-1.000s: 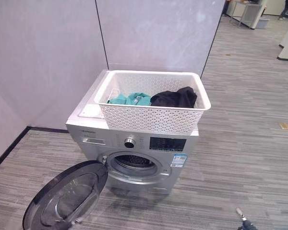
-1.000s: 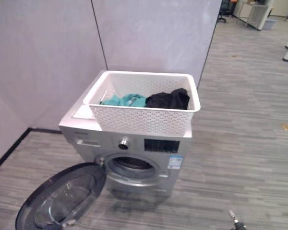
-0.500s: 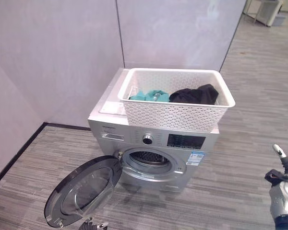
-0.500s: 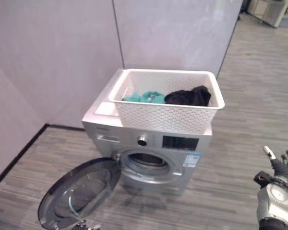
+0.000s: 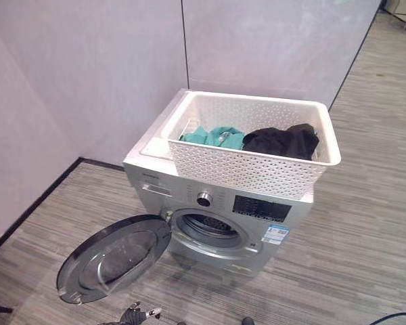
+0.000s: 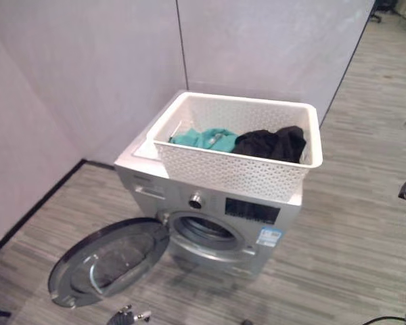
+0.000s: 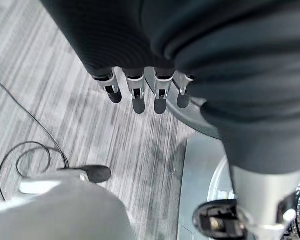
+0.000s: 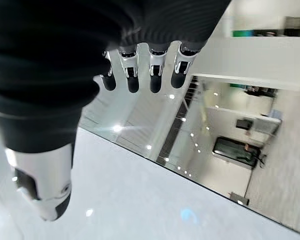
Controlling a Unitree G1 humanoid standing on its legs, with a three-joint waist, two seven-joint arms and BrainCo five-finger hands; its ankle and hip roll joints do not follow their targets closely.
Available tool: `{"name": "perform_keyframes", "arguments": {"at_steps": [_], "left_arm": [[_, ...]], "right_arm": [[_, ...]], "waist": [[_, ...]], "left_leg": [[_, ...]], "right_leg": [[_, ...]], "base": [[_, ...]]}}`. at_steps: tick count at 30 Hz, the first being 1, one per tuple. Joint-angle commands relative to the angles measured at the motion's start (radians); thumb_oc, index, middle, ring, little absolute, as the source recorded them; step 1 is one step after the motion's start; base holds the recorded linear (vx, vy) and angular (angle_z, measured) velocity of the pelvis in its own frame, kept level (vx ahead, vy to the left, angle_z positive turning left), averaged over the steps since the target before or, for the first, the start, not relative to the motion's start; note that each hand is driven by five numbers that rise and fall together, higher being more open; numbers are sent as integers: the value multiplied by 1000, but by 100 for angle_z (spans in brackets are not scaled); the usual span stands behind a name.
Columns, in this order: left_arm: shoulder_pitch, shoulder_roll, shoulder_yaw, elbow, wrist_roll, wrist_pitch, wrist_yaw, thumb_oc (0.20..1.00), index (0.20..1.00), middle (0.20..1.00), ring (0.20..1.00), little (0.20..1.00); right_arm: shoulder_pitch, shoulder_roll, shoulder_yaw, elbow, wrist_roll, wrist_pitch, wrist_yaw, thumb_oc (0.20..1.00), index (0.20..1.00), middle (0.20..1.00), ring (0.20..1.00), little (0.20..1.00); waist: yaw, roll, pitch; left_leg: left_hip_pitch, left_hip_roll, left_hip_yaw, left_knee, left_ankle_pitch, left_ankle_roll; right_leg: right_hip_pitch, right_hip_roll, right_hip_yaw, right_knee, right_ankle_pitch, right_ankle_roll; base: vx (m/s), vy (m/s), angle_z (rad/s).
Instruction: Grab the laundry basket,head to the washer,open it,put in the laundry and shut it.
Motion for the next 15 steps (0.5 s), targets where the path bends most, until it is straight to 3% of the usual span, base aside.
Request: {"name": "perform_keyframes", "arguments": {"at_steps": [1, 9, 10, 11, 12, 13, 14, 15], "left_arm": [[-25, 91, 9, 55, 12, -8, -5, 1000, 1000, 1000, 1000, 1000], [-24, 90, 10, 55, 12, -8, -5, 1000, 1000, 1000, 1000, 1000], [-17, 89, 26, 74, 1, -5, -13, 1000, 1000, 1000, 1000, 1000], [-6, 86, 36, 118, -30, 5, -37, 1000, 1000, 1000, 1000, 1000], [3, 79, 40, 131, -40, 15, -54, 1000, 1000, 1000, 1000, 1000], [8, 73, 44, 137, -46, 18, -62, 1000, 1000, 1000, 1000, 1000], [16, 77, 35, 151, -52, 21, -84, 1000, 1000, 1000, 1000, 1000], [27, 76, 45, 156, -50, 22, -87, 1000, 1000, 1000, 1000, 1000]], "right_arm": [[-42, -70, -4, -24, -32, -17, 50, 1000, 1000, 1000, 1000, 1000], [-45, -71, -1, -23, -31, -17, 50, 1000, 1000, 1000, 1000, 1000], [-57, -126, 40, -54, -37, -2, 119, 1000, 1000, 1000, 1000, 1000], [-158, -327, 204, -27, -16, 54, 288, 1000, 1000, 1000, 1000, 1000], [-218, -413, 315, -9, 8, 77, 377, 1000, 1000, 1000, 1000, 1000], [-266, -445, 382, 11, 31, 82, 409, 1000, 1000, 1000, 1000, 1000], [-385, -505, 554, 67, 0, 98, 480, 1000, 1000, 1000, 1000, 1000], [-571, -503, 766, 133, -29, 107, 505, 1000, 1000, 1000, 1000, 1000]], "waist": [[48, -90, -87], [46, -89, -86], [49, -97, -100], [62, -129, -118], [63, -138, -125], [58, -136, -131], [80, -151, -133], [82, -148, -135]], "left_leg": [[25, -19, 6, 90, -192, 63], [28, -17, 5, 87, -191, 62], [48, 14, 5, 63, -184, 50], [82, 64, 23, 27, -172, 25], [98, 79, 38, 8, -165, 18], [109, 90, 44, -5, -167, 15], [122, 100, 55, -27, -156, 7], [132, 106, 62, -38, -153, 4]], "right_leg": [[-190, -70, 140, 103, 85, 83], [-189, -69, 139, 102, 84, 83], [-178, -53, 124, 94, 68, 76], [-162, -28, 113, 73, 55, 62], [-153, -19, 112, 63, 54, 58], [-144, -13, 110, 56, 48, 57], [-132, -11, 104, 38, 48, 54], [-123, -9, 102, 27, 49, 53]], "base": [[34, -41, -2], [12, -16, 0], [139, -237, 3], [157, -267, 4], [125, -193, -5], [51, -54, -39], [39, -28, -42], [10, -18, -37]]}}
